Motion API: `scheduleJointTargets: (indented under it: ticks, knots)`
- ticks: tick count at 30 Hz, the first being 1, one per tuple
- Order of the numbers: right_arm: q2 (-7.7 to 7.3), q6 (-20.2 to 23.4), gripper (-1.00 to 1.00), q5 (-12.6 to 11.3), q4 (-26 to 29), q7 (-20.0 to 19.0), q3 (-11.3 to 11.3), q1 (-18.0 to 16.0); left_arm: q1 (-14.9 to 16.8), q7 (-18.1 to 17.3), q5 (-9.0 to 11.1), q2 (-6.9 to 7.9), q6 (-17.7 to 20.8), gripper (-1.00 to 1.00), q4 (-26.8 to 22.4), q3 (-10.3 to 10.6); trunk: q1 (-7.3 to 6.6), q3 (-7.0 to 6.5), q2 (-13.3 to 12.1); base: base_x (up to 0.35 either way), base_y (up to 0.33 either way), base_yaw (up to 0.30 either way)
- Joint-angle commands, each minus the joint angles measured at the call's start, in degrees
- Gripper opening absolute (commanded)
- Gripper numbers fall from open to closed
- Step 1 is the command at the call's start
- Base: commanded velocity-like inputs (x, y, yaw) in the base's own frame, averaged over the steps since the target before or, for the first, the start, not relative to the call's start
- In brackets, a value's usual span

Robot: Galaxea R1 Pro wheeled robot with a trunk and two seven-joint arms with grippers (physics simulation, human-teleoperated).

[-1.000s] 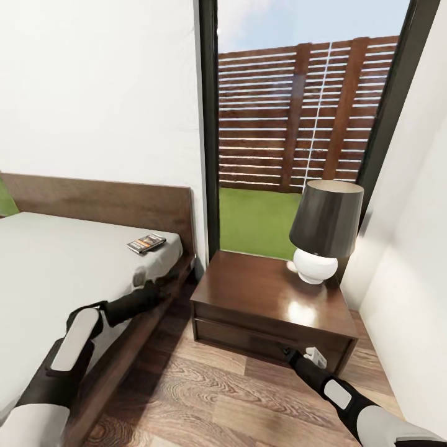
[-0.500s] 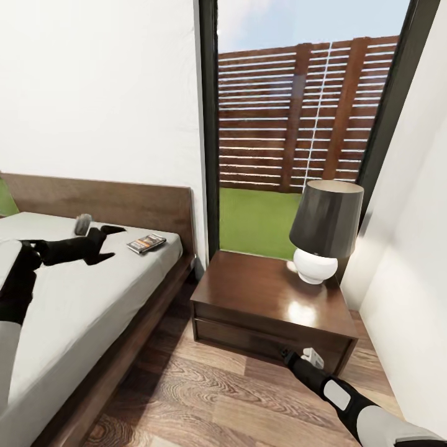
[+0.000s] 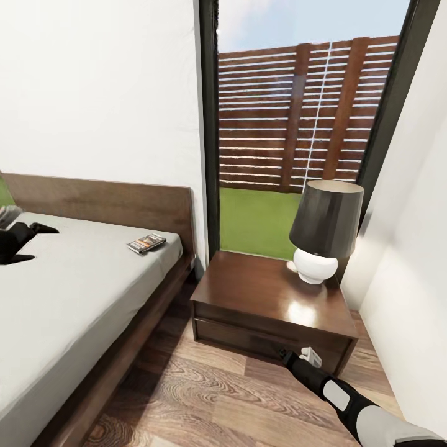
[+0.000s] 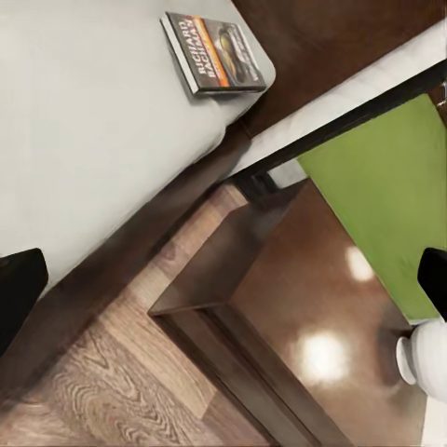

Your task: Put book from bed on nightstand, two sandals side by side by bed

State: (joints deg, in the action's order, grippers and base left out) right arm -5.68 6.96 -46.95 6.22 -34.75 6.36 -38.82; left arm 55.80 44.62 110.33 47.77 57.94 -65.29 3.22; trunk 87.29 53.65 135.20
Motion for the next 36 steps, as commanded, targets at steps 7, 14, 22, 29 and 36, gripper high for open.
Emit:
scheduleJointTargets:
  ticks: [7,14,22,29,36]
  knots:
    - [-0.18,0.32,1.0,-0.56,0.02,-2.73,0.3,-0.03,0.09,0.89,3.75,2.68,-0.02,1.0,-0.22,0.87,-0.01,0.06,0.02,0.0,0.0,0.0]
    - [-0.24,0.26,1.0,-0.59,0.02,-4.14,0.24,-0.03,0.03,0.99,4.05,2.91,-0.02,1.0,0.16,1.17,-0.01,0.06,0.02,0.022,0.018,0.0]
    - [-0.36,0.25,1.0,-0.23,0.04,-11.96,0.33,-0.03,0.01,1.06,4.03,2.81,0.03,1.0,0.86,1.31,-0.01,0.06,0.02,0.139,0.108,0.0]
    - [-0.42,0.34,1.0,4.43,0.24,-23.85,2.83,-0.04,0.02,1.11,3.97,2.59,0.06,1.0,1.46,1.34,-0.01,0.06,0.02,0.167,0.119,0.0]
    - [-0.52,0.36,1.0,7.43,1.07,-34.12,3.84,-0.06,0.01,1.16,3.94,2.52,0.07,1.0,1.61,1.35,-0.01,0.06,0.02,0.157,0.059,0.0]
